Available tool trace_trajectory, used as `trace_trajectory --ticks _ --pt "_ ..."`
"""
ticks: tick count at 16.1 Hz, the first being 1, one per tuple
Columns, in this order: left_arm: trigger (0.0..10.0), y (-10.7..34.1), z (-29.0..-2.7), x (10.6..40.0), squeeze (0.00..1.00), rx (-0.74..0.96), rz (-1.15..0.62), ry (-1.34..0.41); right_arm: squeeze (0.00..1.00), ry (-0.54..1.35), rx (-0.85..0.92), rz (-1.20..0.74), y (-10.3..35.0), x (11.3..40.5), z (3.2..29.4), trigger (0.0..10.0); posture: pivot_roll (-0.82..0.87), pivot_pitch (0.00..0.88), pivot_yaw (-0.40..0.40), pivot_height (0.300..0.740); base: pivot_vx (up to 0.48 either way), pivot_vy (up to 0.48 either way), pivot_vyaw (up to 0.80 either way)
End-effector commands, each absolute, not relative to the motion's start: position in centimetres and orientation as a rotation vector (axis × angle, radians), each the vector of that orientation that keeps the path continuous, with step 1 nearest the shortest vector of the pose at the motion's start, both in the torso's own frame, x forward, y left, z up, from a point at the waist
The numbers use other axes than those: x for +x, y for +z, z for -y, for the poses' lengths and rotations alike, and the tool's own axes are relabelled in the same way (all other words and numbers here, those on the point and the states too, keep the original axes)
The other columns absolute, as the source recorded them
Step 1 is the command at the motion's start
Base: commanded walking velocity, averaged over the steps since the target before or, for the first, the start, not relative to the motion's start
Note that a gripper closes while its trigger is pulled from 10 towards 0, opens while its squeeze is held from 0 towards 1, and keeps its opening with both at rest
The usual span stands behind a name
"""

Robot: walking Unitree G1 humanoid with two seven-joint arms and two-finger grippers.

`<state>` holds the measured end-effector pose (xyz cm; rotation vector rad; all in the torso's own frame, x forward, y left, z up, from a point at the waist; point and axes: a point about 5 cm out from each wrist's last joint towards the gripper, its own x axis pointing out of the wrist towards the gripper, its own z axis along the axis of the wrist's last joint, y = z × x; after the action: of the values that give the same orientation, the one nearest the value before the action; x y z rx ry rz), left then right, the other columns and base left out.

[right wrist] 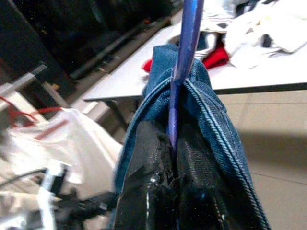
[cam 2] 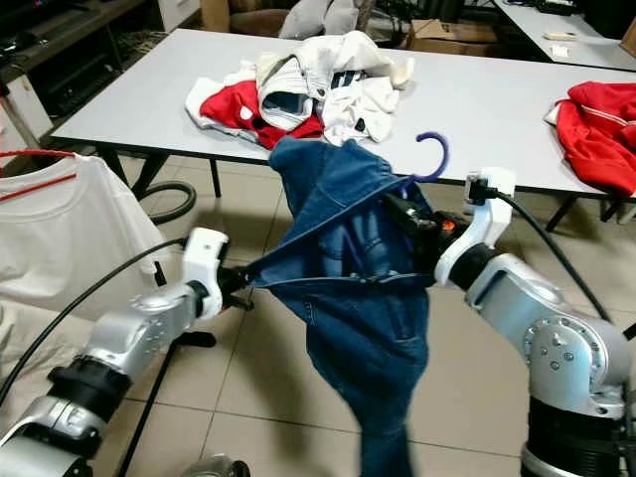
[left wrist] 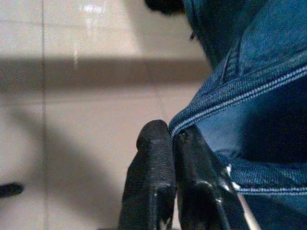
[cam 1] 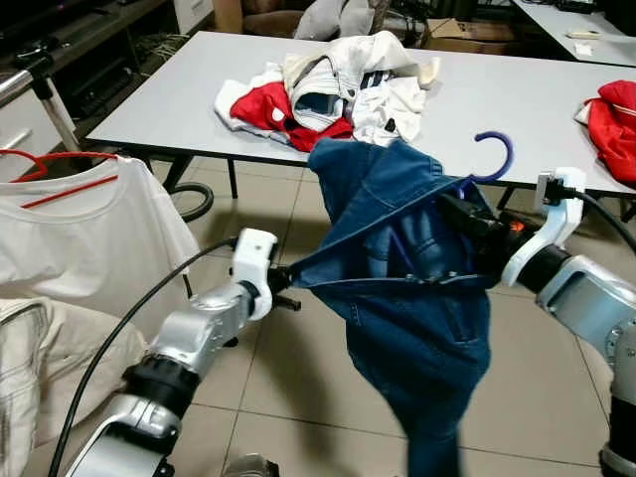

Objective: Hang hanger

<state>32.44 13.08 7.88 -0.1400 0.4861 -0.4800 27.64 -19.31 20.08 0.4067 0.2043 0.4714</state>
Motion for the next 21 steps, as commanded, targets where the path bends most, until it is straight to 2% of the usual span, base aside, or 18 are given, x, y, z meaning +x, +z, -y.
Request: trace_trajectory --ticks 1,3,7,9,12,13,14,15,16,17,18,20,21 --pt "10.0 8.4 -13.9 32.4 1.0 -0.148 -0.454 -0.478 0.0 0.455 0.358 -0.165 20.9 27.5 19.5 10.0 -0.08 0.0 -0.029 0.74 0.0 0.0 0.0" --pt "10.0 8.9 -14.5 31.5 1.0 -0.131 -0.413 -0.522 0.0 0.417 0.349 -0.207 19.6 27.6 19.4 10.0 -0.08 0.0 -0.032 0.74 0.0 0.0 0.0" --pt "10.0 8.0 -14.9 29.7 1.0 -0.156 -0.445 -0.602 0.0 0.392 0.343 -0.245 18.2 28.3 18.9 10.0 -0.04 0.0 -0.049 0.74 0.0 0.0 0.0" --pt "10.0 8.5 -14.2 29.1 1.0 -0.269 -0.425 -0.658 0.0 0.397 0.355 -0.243 18.3 28.8 18.6 10.0 -0.03 0.0 -0.047 0.74 0.0 0.0 0.0" --pt "10.0 11.6 -13.3 28.5 1.0 -0.473 -0.296 -0.801 0.0 0.387 0.336 -0.248 17.6 29.6 18.1 10.0 -0.02 0.0 -0.044 0.74 0.0 0.0 0.0" --pt "10.0 12.2 -13.6 28.7 1.0 -0.473 -0.253 -0.779 0.0 0.39 0.336 -0.26 17.1 29.6 17.9 10.0 -0.02 0.0 -0.043 0.74 0.0 0.0 0.0" --pt "10.0 12.8 -14.6 29.0 1.0 -0.385 -0.213 -0.681 0.0 0.407 0.257 -0.305 16.1 29.1 17.6 10.0 -0.02 0.0 -0.042 0.74 0.0 0.0 0.0" --pt "10.0 13.1 -16.0 28.8 1.0 -0.21 -0.205 -0.543 0.0 0.46 0.149 -0.35 14.5 28.1 17.2 10.0 -0.01 0.0 -0.041 0.74 0.0 0.0 0.0" --pt "10.0 13.2 -16.6 28.3 0.53 -0.169 -0.221 -0.494 0.0 0.504 0.126 -0.388 13.5 27.2 16.7 10.0 0.0 0.0 -0.038 0.74 0.0 0.0 0.76" --pt "10.0 13.4 -17.1 27.5 0.16 -0.098 -0.201 -0.454 0.0 0.56 0.083 -0.413 12.6 26.3 16.1 10.0 0.0 0.0 -0.036 0.74 0.0 0.0 0.76" --pt "10.0 13.4 -17.3 27.0 0.0 -0.04 -0.207 -0.429 0.0 0.583 0.079 -0.417 12.1 25.9 15.9 10.0 0.0 0.0 -0.036 0.74 0.0 0.0 0.78" --pt "10.0 13.4 -17.6 26.6 0.0 0.002 -0.188 -0.368 0.0 0.609 0.076 -0.41 11.8 25.7 15.8 10.0 0.01 0.0 -0.041 0.74 0.0 0.0 0.8" --pt "10.0 13.0 -18.0 26.5 0.0 -0.062 -0.192 -0.33 0.0 0.626 0.09 -0.388 11.6 25.9 15.7 10.0 0.03 0.0 -0.057 0.74 0.0 0.0 0.8"
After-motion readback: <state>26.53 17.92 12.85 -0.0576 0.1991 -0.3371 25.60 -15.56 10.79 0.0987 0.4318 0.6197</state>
